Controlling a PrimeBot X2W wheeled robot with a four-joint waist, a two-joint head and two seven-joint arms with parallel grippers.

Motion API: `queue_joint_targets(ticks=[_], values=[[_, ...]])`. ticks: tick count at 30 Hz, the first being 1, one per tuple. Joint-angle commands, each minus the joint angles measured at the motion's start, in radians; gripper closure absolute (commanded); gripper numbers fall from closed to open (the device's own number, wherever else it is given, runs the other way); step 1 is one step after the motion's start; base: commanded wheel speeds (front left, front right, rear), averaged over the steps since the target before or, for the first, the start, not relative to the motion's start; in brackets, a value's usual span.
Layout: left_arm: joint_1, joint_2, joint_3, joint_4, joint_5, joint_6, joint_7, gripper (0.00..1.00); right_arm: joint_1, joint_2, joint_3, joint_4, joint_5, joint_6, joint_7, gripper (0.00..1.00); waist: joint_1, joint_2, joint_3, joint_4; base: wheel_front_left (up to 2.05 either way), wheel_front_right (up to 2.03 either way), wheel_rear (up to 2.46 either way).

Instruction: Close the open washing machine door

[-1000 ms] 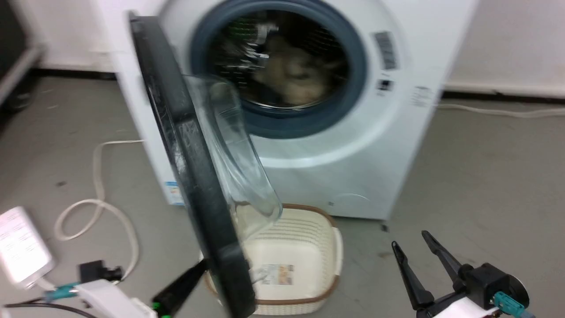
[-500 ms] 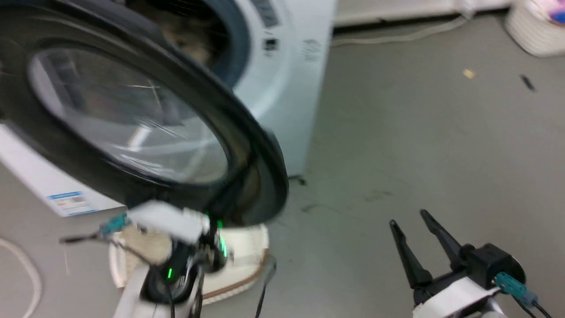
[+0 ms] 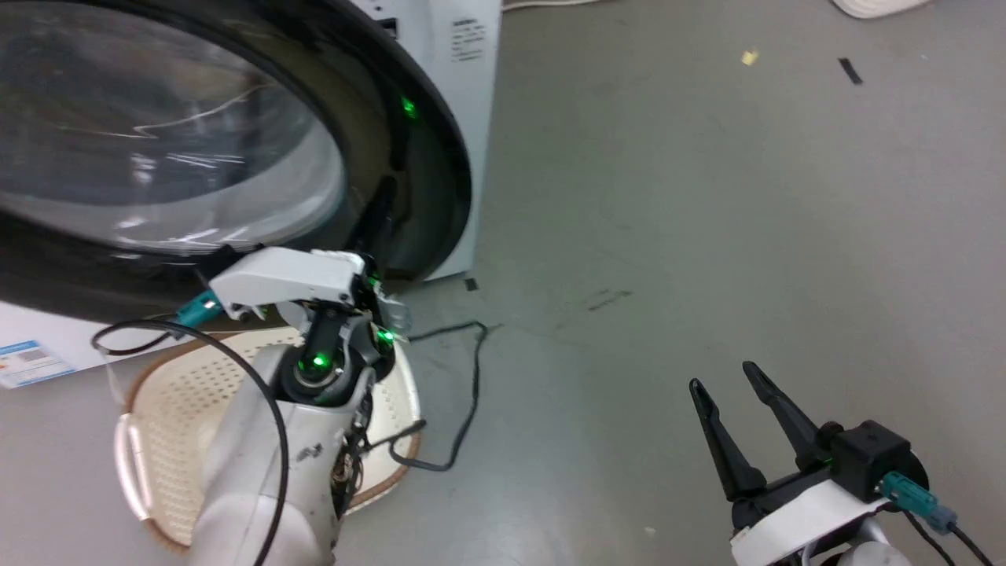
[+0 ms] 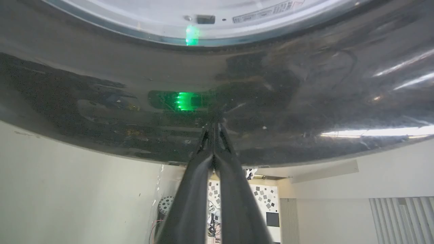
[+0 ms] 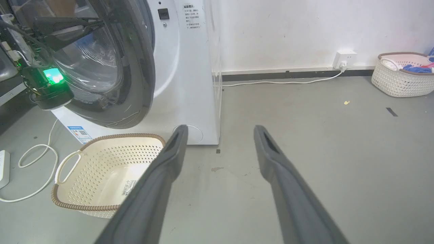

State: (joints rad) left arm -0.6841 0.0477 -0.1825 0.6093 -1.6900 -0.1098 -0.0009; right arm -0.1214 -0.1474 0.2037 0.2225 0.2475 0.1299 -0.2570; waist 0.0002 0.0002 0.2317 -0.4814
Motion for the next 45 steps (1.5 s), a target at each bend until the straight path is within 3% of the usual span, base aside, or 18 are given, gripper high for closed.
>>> queue_joint_targets(ticks=[1, 5, 6, 7, 8, 12, 20, 23, 27, 30, 32, 36, 39, 40, 41, 45], values=[[-0.007, 0.003, -0.016, 0.012, -0.004, -0.011, 0.003, 1.00, -0.014, 0.002, -0.006, -0.004, 0.000, 0.001, -0.004, 0.00, -0.0002, -0.0002, -0.015, 0.024, 0.00, 0.00, 0.00], [0.040, 0.003, -0.076, 0.005, 0.036, -0.020, 0.015, 1.00, 0.000, -0.007, -0.019, -0.011, -0.008, 0.001, -0.005, 0.00, -0.0002, -0.0002, -0.052, 0.076, 0.00, 0.00, 0.00], [0.063, 0.006, -0.096, -0.018, 0.056, -0.020, 0.021, 0.70, 0.006, -0.009, -0.023, -0.014, -0.012, 0.001, -0.005, 0.00, -0.0002, -0.0002, -0.064, 0.092, 0.00, 0.00, 0.00], [0.093, 0.014, -0.120, -0.047, 0.084, -0.020, 0.025, 0.23, 0.014, -0.012, -0.029, -0.017, -0.015, 0.001, -0.005, 0.00, -0.0002, -0.0002, -0.079, 0.111, 0.00, 0.00, 0.00], [0.128, 0.026, -0.146, -0.079, 0.115, -0.020, 0.024, 0.00, 0.022, -0.014, -0.032, -0.020, -0.019, 0.001, -0.005, 0.00, -0.0002, -0.0002, -0.093, 0.127, 0.00, 0.00, 0.00], [0.295, 0.092, -0.235, -0.215, 0.226, -0.021, -0.009, 0.00, 0.062, -0.024, -0.045, -0.033, -0.033, 0.001, -0.005, 0.00, -0.0002, -0.0002, -0.156, 0.199, 0.00, 0.00, 0.00], [0.536, 0.281, -0.276, -0.406, 0.512, -0.018, -0.234, 0.00, 0.125, -0.034, -0.070, -0.072, -0.056, 0.001, 0.000, 0.00, -0.0002, -0.0002, -0.230, 0.321, 0.00, 0.00, 0.00], [0.571, 0.325, -0.237, -0.450, 0.711, 0.034, -0.259, 0.00, 0.142, -0.033, -0.077, -0.089, -0.061, 0.001, 0.006, 0.00, -0.0002, -0.0002, -0.243, 0.357, 0.00, 0.00, 0.00], [0.627, 0.305, -0.143, -0.539, 1.012, 0.131, -0.260, 0.00, 0.160, -0.023, -0.084, -0.107, -0.063, 0.001, 0.014, 0.00, -0.0002, -0.0002, -0.255, 0.394, 0.00, 0.00, 0.00], [0.675, 0.251, -0.078, -0.587, 1.162, 0.200, -0.261, 0.00, 0.170, -0.017, -0.082, -0.115, -0.063, 0.001, 0.018, 0.00, -0.0002, -0.0002, -0.260, 0.413, 0.00, 0.00, 0.00], [0.705, 0.222, -0.048, -0.612, 1.238, 0.218, -0.261, 0.00, 0.173, -0.018, -0.071, -0.118, -0.064, 0.001, 0.021, 0.00, -0.0002, -0.0002, -0.261, 0.423, 0.00, 0.00, 0.00], [0.747, 0.214, -0.036, -0.612, 1.410, 0.266, -0.261, 0.00, 0.177, -0.014, -0.065, -0.121, -0.062, 0.001, 0.020, 0.00, -0.0002, -0.0002, -0.257, 0.445, 0.00, 0.00, 0.00], [0.759, 0.181, -0.036, -0.612, 1.456, 0.283, -0.261, 0.00, 0.179, -0.012, -0.061, -0.125, -0.055, 0.001, 0.020, 0.00, -0.0002, -0.0002, -0.245, 0.467, 0.00, 0.00, 0.00], [0.759, 0.173, -0.035, -0.615, 1.464, 0.281, -0.261, 0.00, 0.177, -0.016, -0.056, -0.124, -0.050, 0.001, 0.023, 0.32, -0.0002, -0.0002, -0.240, 0.475, 0.00, 0.00, 0.00], [0.757, 0.151, -0.025, -0.616, 1.469, 0.268, -0.261, 0.00, 0.155, -0.031, -0.051, -0.138, -0.033, 0.001, 0.022, 1.00, -0.0002, -0.0002, -0.220, 0.504, 0.00, 0.00, 0.00], [0.737, 0.122, -0.005, -0.614, 1.458, 0.239, -0.261, 0.00, 0.089, -0.086, -0.012, -0.164, 0.000, 0.001, 0.034, 1.00, -0.0002, -0.0002, -0.172, 0.551, 0.00, 0.00, 0.00]])
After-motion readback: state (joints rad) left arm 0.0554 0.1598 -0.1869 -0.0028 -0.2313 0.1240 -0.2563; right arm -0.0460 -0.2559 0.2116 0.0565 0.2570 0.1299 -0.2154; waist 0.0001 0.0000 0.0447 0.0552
